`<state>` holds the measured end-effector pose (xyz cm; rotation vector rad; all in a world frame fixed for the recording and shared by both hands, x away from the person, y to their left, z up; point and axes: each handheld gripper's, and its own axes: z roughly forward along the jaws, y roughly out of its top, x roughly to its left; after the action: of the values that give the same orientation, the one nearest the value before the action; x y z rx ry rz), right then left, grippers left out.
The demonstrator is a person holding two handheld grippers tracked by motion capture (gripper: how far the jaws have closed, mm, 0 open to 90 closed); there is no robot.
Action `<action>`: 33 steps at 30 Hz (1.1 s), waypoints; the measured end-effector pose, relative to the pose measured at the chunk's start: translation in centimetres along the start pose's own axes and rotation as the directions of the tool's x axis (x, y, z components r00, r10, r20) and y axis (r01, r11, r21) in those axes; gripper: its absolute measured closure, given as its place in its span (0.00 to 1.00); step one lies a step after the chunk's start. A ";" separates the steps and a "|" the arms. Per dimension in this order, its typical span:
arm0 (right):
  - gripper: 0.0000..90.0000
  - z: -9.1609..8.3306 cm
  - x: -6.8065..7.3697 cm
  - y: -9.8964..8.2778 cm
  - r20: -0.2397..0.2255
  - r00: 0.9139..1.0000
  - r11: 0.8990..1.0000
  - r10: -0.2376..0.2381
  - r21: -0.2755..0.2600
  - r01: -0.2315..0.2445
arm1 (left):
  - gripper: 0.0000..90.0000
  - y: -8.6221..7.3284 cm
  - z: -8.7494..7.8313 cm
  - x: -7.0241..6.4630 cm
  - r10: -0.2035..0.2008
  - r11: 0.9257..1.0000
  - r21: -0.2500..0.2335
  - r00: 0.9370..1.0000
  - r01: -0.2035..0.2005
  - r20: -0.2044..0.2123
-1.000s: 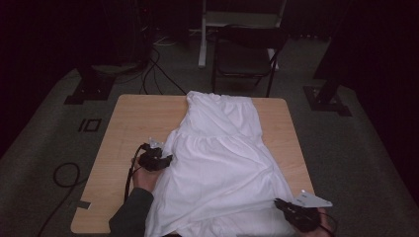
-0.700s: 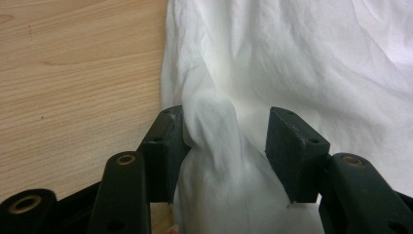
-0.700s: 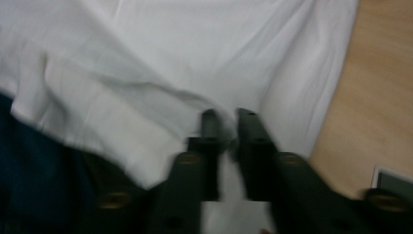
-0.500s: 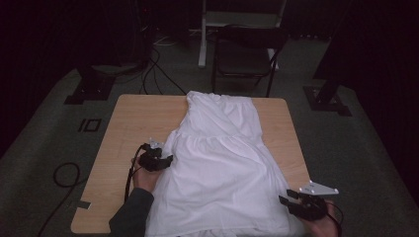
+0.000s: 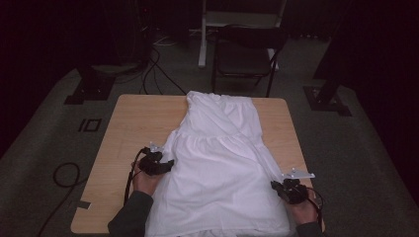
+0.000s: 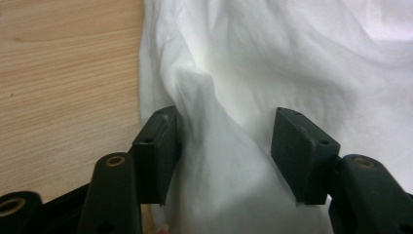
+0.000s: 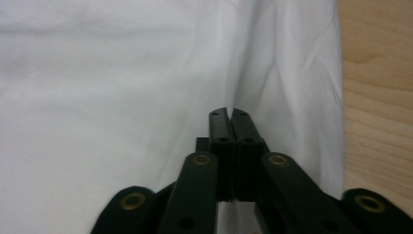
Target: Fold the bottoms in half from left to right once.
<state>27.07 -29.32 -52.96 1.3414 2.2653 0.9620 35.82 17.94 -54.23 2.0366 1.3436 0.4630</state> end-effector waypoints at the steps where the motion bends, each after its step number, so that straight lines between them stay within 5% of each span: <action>1: 1.00 -0.8 0.3 0.0 0.009 1.000 1.000 -0.008 -0.009 0.008 | 0.45 0.0 0.0 0.0 0.003 1.000 -0.002 1.000 -0.003 0.001; 4: 1.00 -4.3 0.6 -0.3 0.046 0.999 0.998 -0.002 -0.068 0.005 | 0.41 0.0 -0.2 0.0 -0.009 1.000 -0.016 1.000 0.009 0.007; 7: 1.00 -7.6 -0.1 -1.5 0.063 0.996 0.989 0.070 -0.133 -0.061 | 0.39 -0.1 -0.2 0.0 -0.007 1.000 -0.017 1.000 0.007 0.010; 10: 1.00 -8.2 -1.0 -3.0 0.113 0.986 0.989 0.123 -0.092 -0.113 | 0.37 -0.2 0.1 -0.1 -0.009 1.000 -0.010 1.000 0.009 0.018; 13: 0.99 -6.2 -2.0 -4.4 0.111 0.980 0.986 0.167 -0.005 -0.167 | 0.37 -0.1 0.5 -0.4 -0.006 1.000 -0.003 1.000 0.006 0.029; 17: 0.91 -3.3 -2.6 -4.9 0.109 0.980 0.980 0.169 0.090 -0.179 | 0.37 0.6 0.5 -0.5 -0.005 1.000 -0.013 1.000 0.005 0.026; 23: 0.64 -2.3 -2.3 -1.4 0.076 0.994 0.997 0.074 0.010 -0.075 | 0.37 2.6 1.4 0.8 -0.067 0.997 -0.033 0.996 0.068 0.056; 28: 0.60 0.7 -3.1 2.1 0.062 0.997 0.999 0.047 -0.017 -0.046 | 0.40 3.3 3.0 0.8 -0.087 0.996 0.001 0.991 0.087 0.100; 33: 0.59 3.8 -3.7 4.8 0.060 0.998 0.999 0.027 -0.040 -0.024 | 0.47 3.8 3.7 0.3 -0.049 0.999 0.015 0.993 0.048 0.107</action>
<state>34.14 -29.53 -52.51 1.3671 2.1782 0.9557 40.75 16.07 -54.38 2.0047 1.3308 0.3197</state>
